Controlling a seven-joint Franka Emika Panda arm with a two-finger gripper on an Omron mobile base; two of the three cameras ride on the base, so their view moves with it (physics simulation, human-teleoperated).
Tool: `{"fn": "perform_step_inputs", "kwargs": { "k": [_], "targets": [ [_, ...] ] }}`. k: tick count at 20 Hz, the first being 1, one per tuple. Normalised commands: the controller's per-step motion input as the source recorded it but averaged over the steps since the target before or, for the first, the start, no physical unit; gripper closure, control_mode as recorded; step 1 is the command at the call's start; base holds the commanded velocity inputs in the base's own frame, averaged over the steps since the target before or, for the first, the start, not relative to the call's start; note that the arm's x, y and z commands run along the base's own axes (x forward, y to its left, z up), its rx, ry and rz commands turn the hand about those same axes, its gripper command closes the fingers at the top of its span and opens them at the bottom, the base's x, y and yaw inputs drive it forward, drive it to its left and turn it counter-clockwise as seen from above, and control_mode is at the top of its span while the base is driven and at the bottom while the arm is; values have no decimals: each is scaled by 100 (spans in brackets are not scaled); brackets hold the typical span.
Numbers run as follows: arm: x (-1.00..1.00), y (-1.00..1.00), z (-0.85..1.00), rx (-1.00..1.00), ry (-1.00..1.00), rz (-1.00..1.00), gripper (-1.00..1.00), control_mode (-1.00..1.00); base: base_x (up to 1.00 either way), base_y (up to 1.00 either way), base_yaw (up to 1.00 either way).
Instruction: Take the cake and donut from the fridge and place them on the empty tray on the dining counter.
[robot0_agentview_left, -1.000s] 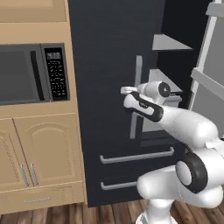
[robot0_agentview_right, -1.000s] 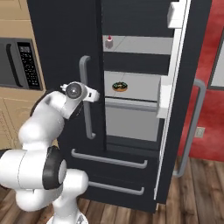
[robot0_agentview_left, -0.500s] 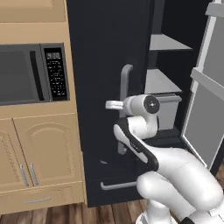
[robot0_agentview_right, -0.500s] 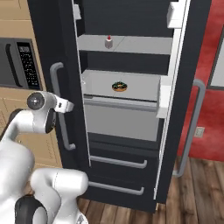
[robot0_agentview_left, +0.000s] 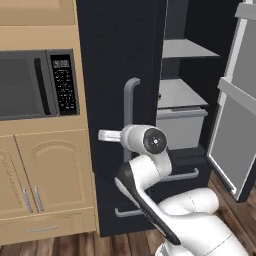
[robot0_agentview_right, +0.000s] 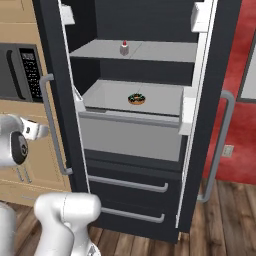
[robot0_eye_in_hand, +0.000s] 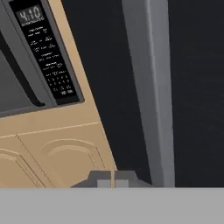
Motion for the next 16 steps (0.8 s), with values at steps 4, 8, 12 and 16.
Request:
{"fn": "perform_step_inputs", "kwargs": {
  "k": [4,8,12,16],
  "targets": [
    [-100,99,5,0,-1,0,100,-100,0,0,0],
    [-100,16,83,1,1,0,100,-100,0,0,0],
    [-64,-85,100,13,13,0,-100,-100,0,0,0],
    [-35,-100,87,24,5,0,-100,-100,0,0,0]
  ]
}}
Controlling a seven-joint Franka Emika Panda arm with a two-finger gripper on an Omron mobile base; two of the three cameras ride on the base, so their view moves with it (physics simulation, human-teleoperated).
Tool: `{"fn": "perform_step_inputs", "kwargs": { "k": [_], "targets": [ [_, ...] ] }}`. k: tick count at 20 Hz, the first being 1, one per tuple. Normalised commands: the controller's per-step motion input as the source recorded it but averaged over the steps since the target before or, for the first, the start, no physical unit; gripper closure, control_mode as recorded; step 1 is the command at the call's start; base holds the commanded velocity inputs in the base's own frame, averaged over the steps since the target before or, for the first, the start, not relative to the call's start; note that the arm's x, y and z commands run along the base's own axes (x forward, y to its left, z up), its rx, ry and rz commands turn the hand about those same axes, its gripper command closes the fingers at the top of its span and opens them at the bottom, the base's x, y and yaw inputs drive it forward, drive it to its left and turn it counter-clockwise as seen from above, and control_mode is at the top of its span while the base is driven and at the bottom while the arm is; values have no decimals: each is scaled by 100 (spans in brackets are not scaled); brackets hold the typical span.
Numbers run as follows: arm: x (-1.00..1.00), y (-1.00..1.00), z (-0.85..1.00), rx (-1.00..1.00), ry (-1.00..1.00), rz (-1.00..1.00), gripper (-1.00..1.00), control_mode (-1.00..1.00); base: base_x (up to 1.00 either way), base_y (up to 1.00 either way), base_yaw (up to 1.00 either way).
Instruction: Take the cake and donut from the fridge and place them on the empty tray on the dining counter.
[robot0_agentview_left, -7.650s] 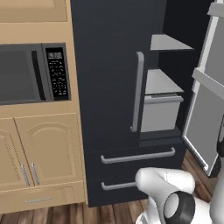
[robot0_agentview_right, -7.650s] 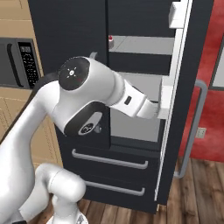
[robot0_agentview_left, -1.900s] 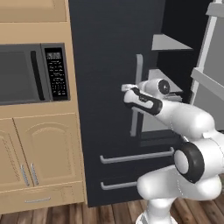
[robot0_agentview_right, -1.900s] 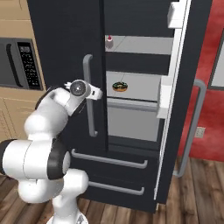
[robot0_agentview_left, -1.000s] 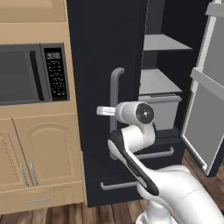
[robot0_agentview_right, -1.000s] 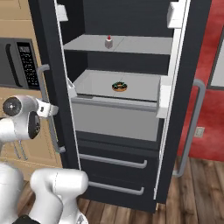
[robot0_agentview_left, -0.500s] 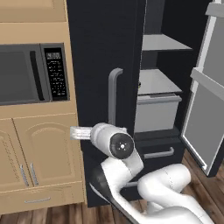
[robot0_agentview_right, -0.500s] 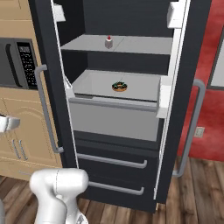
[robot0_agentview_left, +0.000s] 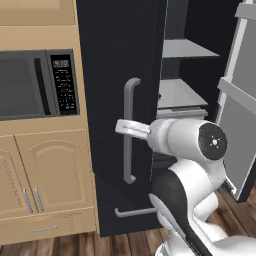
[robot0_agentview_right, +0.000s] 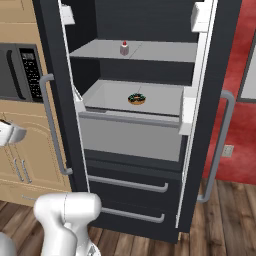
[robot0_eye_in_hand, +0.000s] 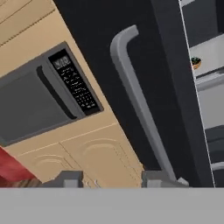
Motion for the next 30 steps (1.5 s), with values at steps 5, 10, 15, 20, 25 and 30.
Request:
{"fn": "perform_step_inputs", "kwargs": {
  "k": [5,10,15,20,25,30],
  "targets": [
    [0,-99,13,48,0,9,-100,-100,0,0,0],
    [8,-75,0,38,-9,13,-100,-100,0,0,0],
    [55,-57,-10,20,-2,13,-100,-100,0,0,0],
    [71,-45,-16,22,9,14,-100,-100,0,0,0],
    [78,-32,-17,28,14,12,-100,-100,0,0,0],
    [82,-13,-12,15,8,5,-100,-100,0,0,0]
  ]
}}
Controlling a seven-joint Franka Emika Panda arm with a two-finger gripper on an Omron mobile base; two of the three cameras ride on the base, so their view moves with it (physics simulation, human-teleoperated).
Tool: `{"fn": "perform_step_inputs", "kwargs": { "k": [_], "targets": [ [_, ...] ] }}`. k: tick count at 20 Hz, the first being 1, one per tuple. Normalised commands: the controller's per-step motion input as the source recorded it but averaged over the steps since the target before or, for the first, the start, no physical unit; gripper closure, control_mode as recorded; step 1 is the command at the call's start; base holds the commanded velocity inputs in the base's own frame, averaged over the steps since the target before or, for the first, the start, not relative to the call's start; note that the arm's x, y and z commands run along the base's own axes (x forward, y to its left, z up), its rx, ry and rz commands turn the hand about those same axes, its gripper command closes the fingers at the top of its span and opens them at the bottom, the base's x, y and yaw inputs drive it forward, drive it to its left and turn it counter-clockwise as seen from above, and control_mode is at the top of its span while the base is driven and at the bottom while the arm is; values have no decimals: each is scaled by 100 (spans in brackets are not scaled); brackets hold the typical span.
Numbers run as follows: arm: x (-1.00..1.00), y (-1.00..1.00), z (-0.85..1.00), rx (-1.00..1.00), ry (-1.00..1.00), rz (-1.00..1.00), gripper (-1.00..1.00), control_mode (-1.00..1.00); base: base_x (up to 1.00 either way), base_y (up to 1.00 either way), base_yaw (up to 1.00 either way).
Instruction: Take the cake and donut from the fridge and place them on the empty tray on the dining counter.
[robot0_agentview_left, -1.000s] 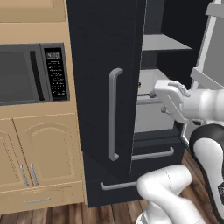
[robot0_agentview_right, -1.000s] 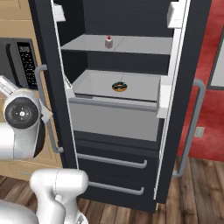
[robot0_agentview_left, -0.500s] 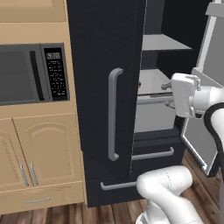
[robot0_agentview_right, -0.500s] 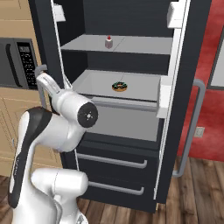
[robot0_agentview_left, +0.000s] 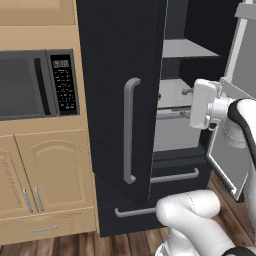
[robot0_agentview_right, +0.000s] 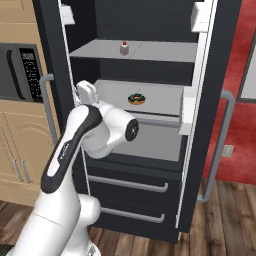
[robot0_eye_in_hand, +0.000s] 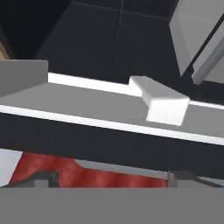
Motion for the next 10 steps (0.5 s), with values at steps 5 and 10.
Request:
{"fn": "perform_step_inputs", "kwargs": {
  "k": [5,10],
  "targets": [
    [57,1,-12,-1,0,0,-100,-100,0,0,0],
    [63,0,-19,0,3,2,-100,-100,0,0,0]
  ]
}}
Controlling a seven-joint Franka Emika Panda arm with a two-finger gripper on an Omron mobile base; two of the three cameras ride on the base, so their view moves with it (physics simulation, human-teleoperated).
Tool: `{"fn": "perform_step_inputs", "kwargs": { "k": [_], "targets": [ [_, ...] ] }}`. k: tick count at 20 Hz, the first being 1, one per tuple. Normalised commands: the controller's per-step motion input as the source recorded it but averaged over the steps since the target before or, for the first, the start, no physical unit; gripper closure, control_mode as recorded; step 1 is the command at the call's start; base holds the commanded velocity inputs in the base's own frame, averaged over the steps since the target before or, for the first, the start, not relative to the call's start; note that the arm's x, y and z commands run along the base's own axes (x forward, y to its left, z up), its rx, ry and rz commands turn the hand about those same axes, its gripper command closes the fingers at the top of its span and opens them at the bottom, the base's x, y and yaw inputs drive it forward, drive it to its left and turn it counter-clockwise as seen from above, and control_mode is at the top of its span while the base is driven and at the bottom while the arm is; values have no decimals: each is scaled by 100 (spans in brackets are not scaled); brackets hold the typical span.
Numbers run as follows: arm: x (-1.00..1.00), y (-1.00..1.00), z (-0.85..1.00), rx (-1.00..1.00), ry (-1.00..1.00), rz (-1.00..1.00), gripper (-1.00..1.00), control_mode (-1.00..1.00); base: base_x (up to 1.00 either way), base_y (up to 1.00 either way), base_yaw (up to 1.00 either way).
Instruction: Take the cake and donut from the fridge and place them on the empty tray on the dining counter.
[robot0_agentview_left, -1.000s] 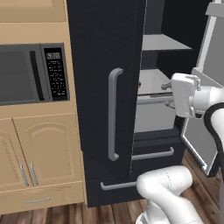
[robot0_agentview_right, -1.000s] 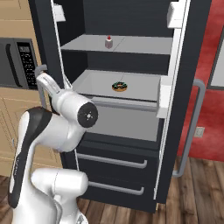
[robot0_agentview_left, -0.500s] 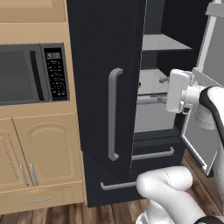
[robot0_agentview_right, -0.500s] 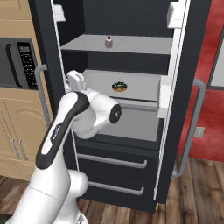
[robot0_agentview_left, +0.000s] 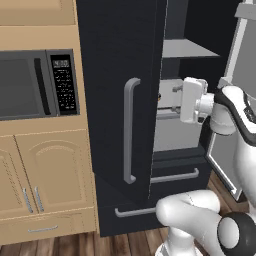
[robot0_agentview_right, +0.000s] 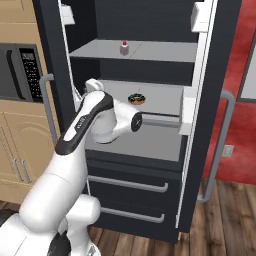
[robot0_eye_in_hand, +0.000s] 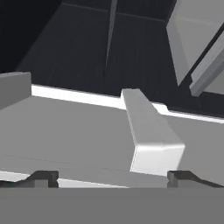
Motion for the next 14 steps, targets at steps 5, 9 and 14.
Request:
{"fn": "perform_step_inputs", "kwargs": {
  "k": [5,9,14],
  "targets": [
    [66,11,-36,3,6,14,-100,-100,0,0,0],
    [84,8,-20,8,7,14,-100,-100,0,0,0],
    [80,0,-21,14,3,15,-100,-100,0,0,0]
  ]
}}
